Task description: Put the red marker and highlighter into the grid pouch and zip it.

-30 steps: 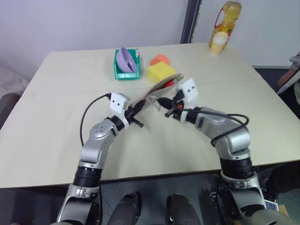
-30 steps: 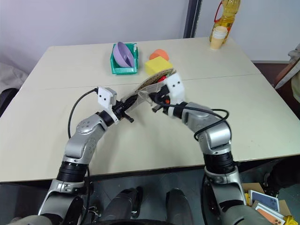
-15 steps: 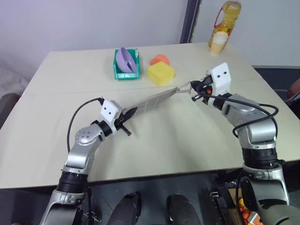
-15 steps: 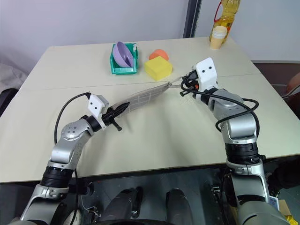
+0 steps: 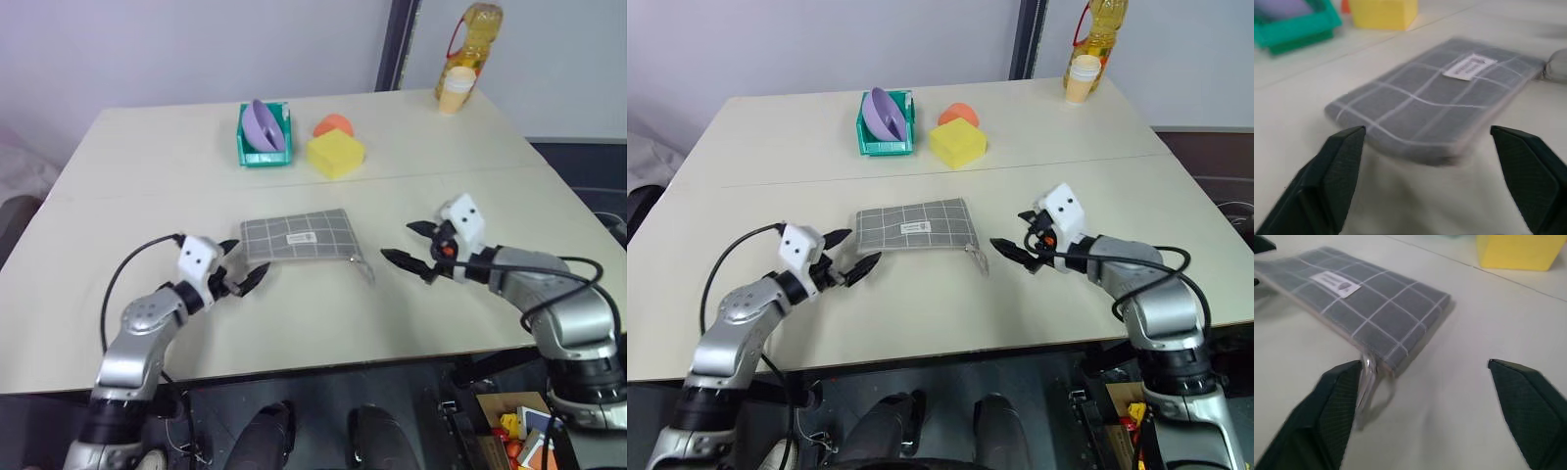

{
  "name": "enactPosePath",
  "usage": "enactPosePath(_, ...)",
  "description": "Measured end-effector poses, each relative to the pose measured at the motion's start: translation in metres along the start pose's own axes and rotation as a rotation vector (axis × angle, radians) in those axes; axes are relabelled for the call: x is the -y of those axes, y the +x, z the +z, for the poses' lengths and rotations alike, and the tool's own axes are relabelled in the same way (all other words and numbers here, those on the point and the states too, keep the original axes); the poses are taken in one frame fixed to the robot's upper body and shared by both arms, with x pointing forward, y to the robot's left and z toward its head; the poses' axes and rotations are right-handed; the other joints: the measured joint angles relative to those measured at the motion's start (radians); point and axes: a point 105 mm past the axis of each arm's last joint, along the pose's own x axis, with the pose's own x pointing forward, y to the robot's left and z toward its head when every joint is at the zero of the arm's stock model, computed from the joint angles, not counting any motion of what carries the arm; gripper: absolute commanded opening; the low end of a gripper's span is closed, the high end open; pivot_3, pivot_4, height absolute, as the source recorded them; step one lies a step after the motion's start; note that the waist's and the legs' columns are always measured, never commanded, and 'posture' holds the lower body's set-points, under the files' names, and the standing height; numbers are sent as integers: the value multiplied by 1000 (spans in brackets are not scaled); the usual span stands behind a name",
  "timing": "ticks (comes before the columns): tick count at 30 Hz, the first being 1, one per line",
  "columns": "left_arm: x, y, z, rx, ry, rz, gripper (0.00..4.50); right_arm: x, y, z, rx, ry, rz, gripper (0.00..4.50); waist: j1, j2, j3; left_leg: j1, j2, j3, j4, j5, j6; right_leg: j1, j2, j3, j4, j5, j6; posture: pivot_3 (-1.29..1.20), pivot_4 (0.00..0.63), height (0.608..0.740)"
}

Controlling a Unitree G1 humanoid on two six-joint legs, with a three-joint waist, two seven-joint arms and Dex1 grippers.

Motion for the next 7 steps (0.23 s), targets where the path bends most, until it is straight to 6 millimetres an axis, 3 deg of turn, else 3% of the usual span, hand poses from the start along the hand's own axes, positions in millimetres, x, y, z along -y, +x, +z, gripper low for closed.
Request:
enactPosePath(3, -8, -17, -20, -63, -37, 77, 4125, 7, -7, -5, 24, 46, -15, 4041, 4, 0, 0, 0, 0, 0, 0, 0, 0, 0, 0, 0, 0, 0, 0, 0, 150, 740)
enactPosePath(7, -17, -27, -26, -72, -48, 151, 4125, 10, -12, -6, 53, 54, -19, 4041, 11, 0, 0, 0, 0, 0, 1, 0, 0, 1, -1, 0, -1, -2, -4, 0, 150, 740)
